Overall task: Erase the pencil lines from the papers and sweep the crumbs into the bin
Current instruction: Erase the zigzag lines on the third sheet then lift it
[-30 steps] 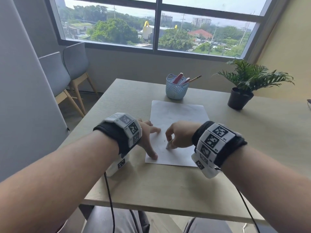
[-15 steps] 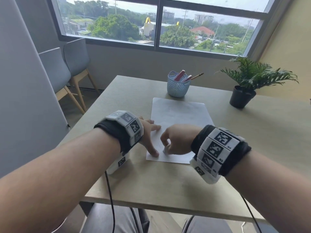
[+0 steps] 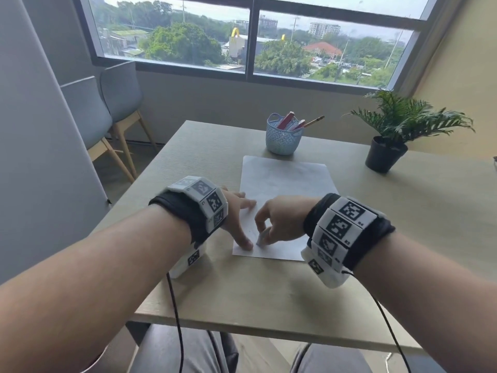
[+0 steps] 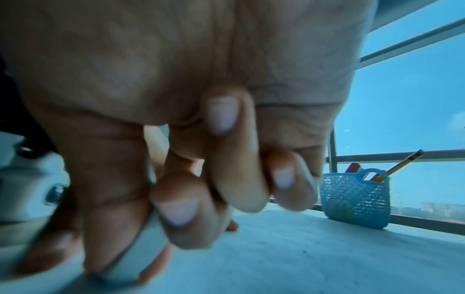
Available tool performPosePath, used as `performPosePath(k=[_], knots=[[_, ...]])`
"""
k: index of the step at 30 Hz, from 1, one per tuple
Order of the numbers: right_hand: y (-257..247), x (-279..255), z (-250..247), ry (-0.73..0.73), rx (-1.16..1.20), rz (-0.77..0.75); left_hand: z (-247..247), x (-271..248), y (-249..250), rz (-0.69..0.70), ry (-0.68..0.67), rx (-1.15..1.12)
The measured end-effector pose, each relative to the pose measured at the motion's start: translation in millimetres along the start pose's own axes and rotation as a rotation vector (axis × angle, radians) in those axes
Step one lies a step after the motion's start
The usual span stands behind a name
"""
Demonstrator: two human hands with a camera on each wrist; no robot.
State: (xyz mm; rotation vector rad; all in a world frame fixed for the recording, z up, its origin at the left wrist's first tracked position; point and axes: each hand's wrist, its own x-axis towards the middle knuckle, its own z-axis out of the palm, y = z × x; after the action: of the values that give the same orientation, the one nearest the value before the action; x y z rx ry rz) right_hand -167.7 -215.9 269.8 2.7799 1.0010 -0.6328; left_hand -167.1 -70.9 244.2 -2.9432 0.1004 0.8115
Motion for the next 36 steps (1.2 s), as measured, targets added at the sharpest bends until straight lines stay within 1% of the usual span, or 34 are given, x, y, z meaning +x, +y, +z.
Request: performPosePath(k=[4, 7, 9, 11, 15, 20, 22, 26, 28, 32, 34, 36], knots=[[1.4, 8.7, -3.9, 0.066, 0.002, 0.067, 0.4, -1.4, 0.7, -0.003, 0.0, 0.01], [-4.7, 6.7, 2.8, 0.04, -0.044, 0.005, 0.0, -2.0, 1.4, -0.003, 0.0, 0.009], [-6.6, 3.6, 4.3, 0.01, -0.013, -0.023, -0.4, -2.4, 1.4, -0.001, -0.001, 0.005], [-4.6, 5.4, 0.7, 0.001, 0.009, 0.0, -0.3, -3.2, 1.7, -0.004, -0.003, 0.005], [-1.2, 12.9, -5.3, 0.056, -0.004, 0.058, -1.7, -8.6, 3.7, 0.005, 0.019, 0.002], [-7.1, 5.7, 3.0, -0.001, -0.053, -0.026, -3.8, -13.3, 6.6, 0.014, 0.044, 0.02], [-5.7, 6.8, -0.4, -0.009, -0.043, -0.007, -3.1, -12.5, 6.0, 0.01, 0.038, 0.019], [-1.8, 17.4, -7.2, 0.071, -0.041, 0.065, -1.8, -11.1, 4.4, 0.006, 0.024, 0.007], [-3.5, 17.8, -3.6, 0.088, -0.059, 0.05, -1.6, -9.9, 3.7, 0.005, 0.018, 0.012], [-7.0, 10.8, 2.3, 0.02, -0.057, -0.027, -1.9, -7.3, 3.4, 0.001, -0.003, 0.03], [-4.4, 13.1, -1.7, 0.023, -0.025, -0.005, -2.2, -8.2, 3.6, 0.0, -0.006, 0.03], [0.2, 19.8, -5.0, 0.067, 0.001, 0.046, -2.6, -10.1, 3.7, -0.001, -0.002, 0.03]])
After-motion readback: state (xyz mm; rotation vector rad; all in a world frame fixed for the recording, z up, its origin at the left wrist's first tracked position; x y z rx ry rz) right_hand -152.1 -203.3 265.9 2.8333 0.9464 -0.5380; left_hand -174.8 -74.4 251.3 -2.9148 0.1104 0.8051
